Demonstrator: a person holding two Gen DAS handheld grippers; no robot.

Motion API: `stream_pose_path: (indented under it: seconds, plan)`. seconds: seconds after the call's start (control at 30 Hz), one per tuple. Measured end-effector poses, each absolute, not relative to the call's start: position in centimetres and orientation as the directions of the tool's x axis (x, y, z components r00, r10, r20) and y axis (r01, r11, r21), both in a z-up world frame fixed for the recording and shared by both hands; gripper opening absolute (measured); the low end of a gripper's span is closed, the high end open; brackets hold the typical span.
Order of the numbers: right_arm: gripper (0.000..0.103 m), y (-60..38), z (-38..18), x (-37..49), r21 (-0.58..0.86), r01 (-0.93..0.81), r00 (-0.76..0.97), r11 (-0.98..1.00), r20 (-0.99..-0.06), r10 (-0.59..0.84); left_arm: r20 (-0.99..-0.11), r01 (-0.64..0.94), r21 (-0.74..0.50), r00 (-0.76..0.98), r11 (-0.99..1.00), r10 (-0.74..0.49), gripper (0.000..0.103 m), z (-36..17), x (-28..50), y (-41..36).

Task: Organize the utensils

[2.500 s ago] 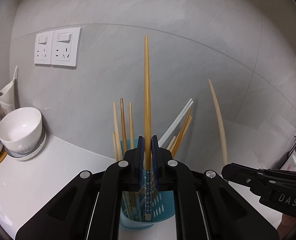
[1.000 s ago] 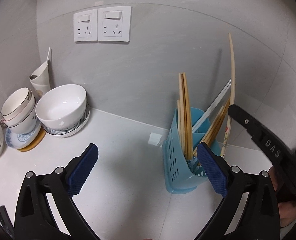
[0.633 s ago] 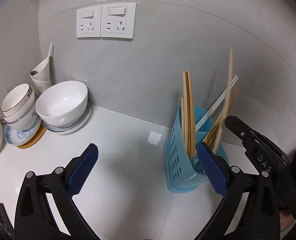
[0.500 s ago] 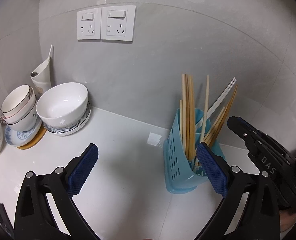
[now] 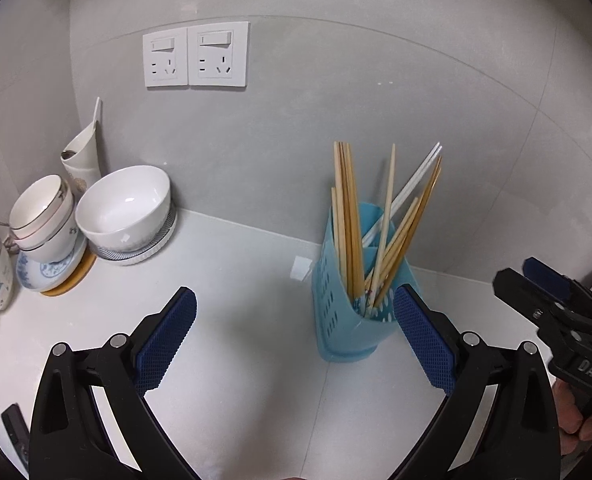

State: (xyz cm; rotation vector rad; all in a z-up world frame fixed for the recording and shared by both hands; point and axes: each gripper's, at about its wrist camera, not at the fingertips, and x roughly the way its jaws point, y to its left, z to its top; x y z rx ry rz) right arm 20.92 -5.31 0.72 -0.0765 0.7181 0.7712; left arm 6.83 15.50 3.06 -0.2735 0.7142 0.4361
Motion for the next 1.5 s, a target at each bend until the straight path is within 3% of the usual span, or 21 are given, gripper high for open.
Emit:
stream_pose_path:
  seconds: [0.13,0.47,1.5]
  plan:
    - [0.095,-6.6,0.4,20.1,0.171,-0.647,0.487,0.743,-0.657,0.576,-0.702,-0.462,-0.100,0.660,0.881,0.267,0.097,2.7,6.0,14.6]
    - [0.095,-9.0,-0.5,19.1,0.129,-0.618,0.485,0.775,-0.713,0.506,-0.742,-0.440,-0.112,0.633,0.891,0.219,0.097,1.8,5.0,12.8]
    - [0.095,-8.7,-1.2,19.4,0.119,-0.612,0.467,0.782,-0.744,0.479,-0.746,-0.413,-0.106,0.634,0.904,0.202,0.097,1.7,5.6,12.0]
